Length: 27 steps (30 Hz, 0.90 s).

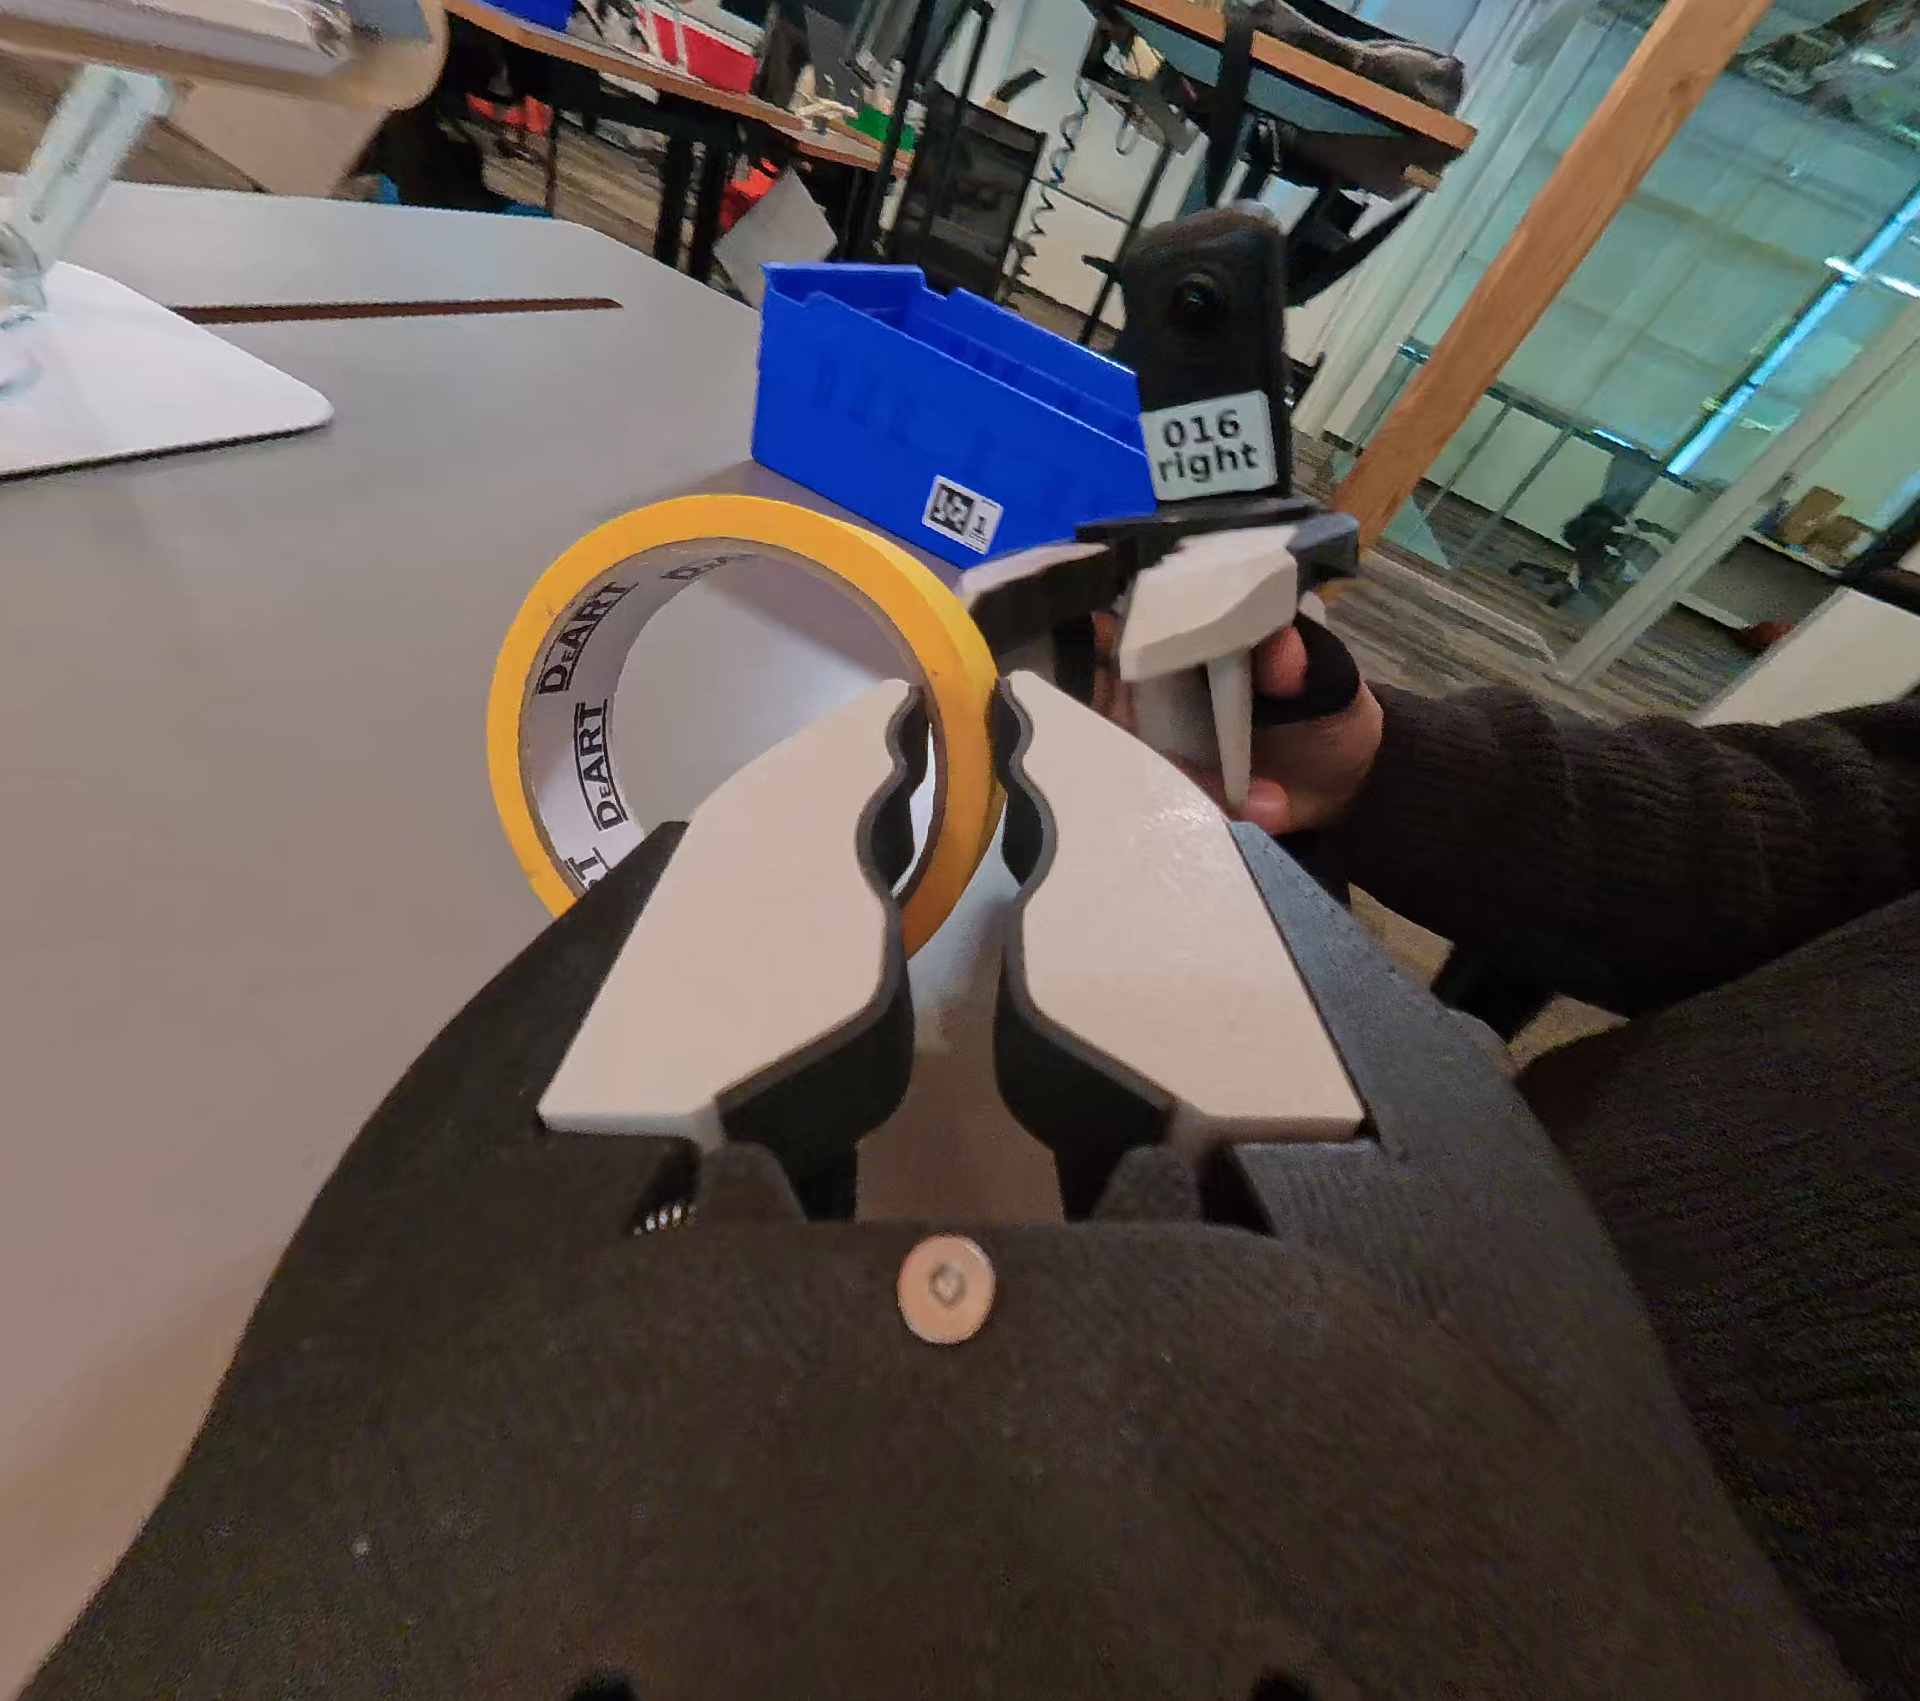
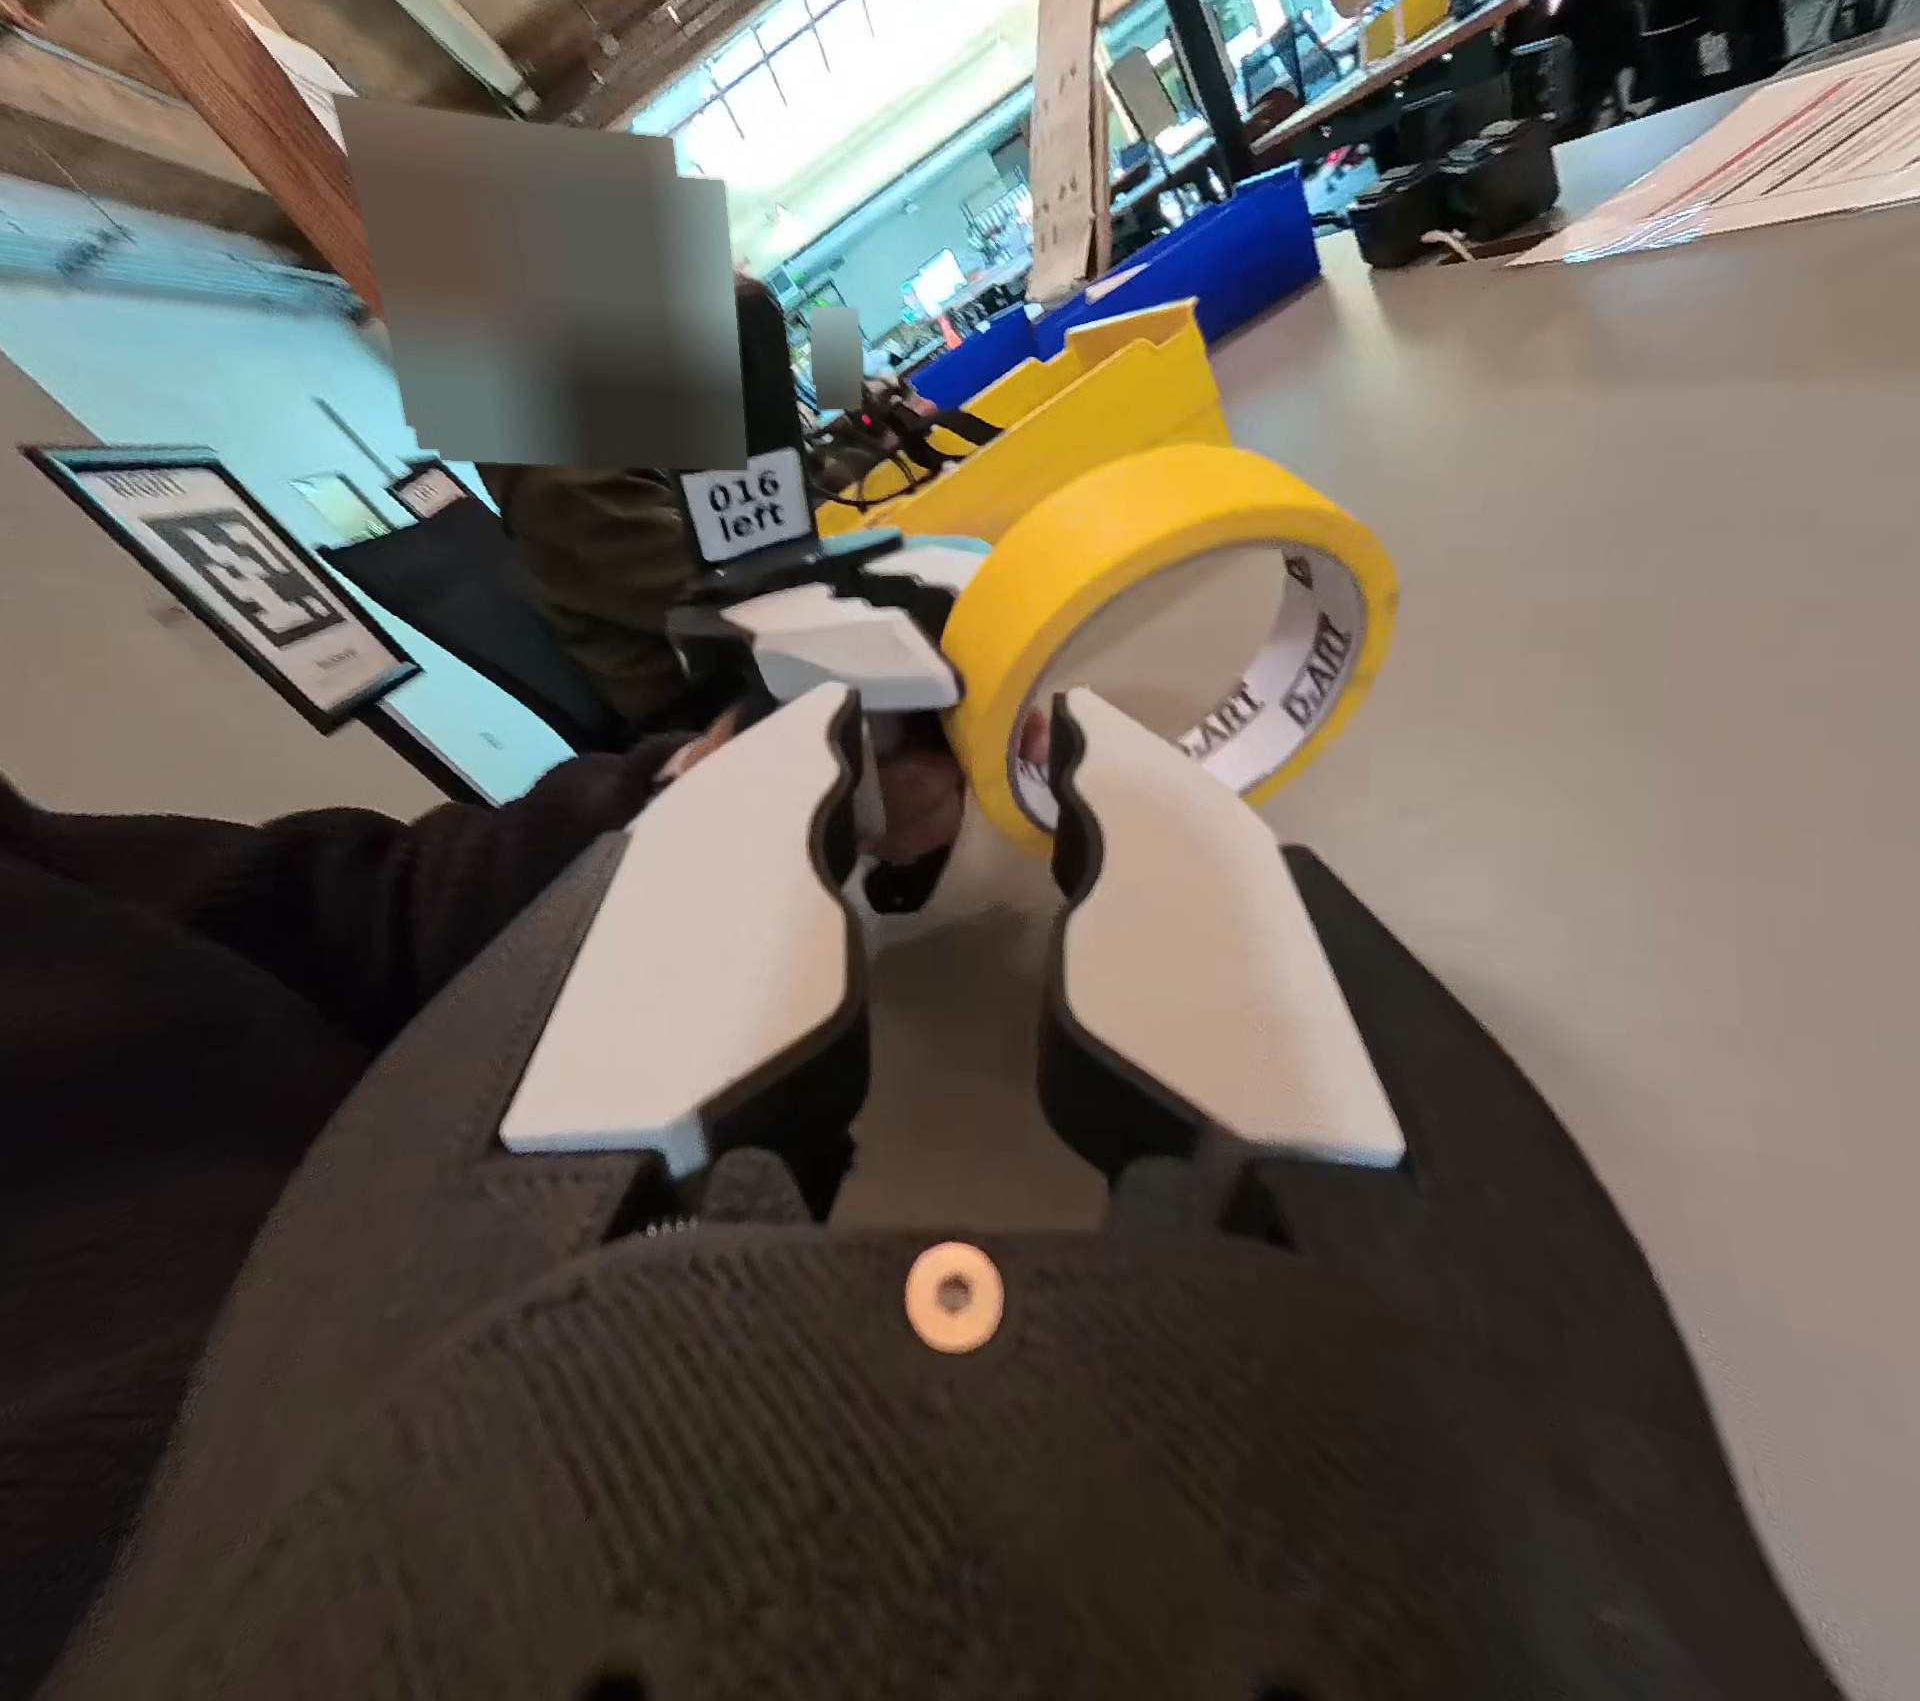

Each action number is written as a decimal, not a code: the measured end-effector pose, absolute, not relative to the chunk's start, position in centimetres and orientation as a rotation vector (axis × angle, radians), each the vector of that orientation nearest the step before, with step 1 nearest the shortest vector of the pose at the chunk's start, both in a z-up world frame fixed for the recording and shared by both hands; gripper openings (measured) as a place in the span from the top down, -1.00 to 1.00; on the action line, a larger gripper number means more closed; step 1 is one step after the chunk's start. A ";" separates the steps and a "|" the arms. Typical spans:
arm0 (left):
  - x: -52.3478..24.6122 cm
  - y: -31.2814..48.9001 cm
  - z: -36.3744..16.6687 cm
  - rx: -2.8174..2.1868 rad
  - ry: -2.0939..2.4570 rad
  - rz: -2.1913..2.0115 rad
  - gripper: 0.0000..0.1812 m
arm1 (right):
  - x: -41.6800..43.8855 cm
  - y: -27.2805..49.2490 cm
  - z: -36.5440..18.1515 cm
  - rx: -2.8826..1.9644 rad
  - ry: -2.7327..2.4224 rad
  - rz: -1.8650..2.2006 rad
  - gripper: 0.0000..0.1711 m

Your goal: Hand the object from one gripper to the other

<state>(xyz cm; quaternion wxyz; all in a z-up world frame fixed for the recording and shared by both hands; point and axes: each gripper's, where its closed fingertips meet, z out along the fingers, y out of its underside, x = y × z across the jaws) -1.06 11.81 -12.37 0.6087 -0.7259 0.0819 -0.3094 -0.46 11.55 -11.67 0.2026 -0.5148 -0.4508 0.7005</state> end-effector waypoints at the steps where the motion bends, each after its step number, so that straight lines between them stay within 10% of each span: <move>1: -0.8 11.8 -12.6 -1.681 0.204 -0.732 0.85 | -0.5 11.6 -11.5 -1.443 -1.235 1.994 0.59; 15: 0.6 9.6 -13.3 -1.647 0.373 -0.715 0.86 | -1.0 11.0 -11.5 -1.542 -1.163 2.240 0.84; 23: -0.3 10.2 -12.1 -1.591 0.090 -0.977 -0.49 | 0.1 10.4 -11.5 -1.344 -1.431 1.758 0.88; 27: 1.6 10.1 -12.5 -1.587 0.034 -1.302 -0.62 | 1.0 9.3 -10.0 -1.184 -1.453 1.806 0.89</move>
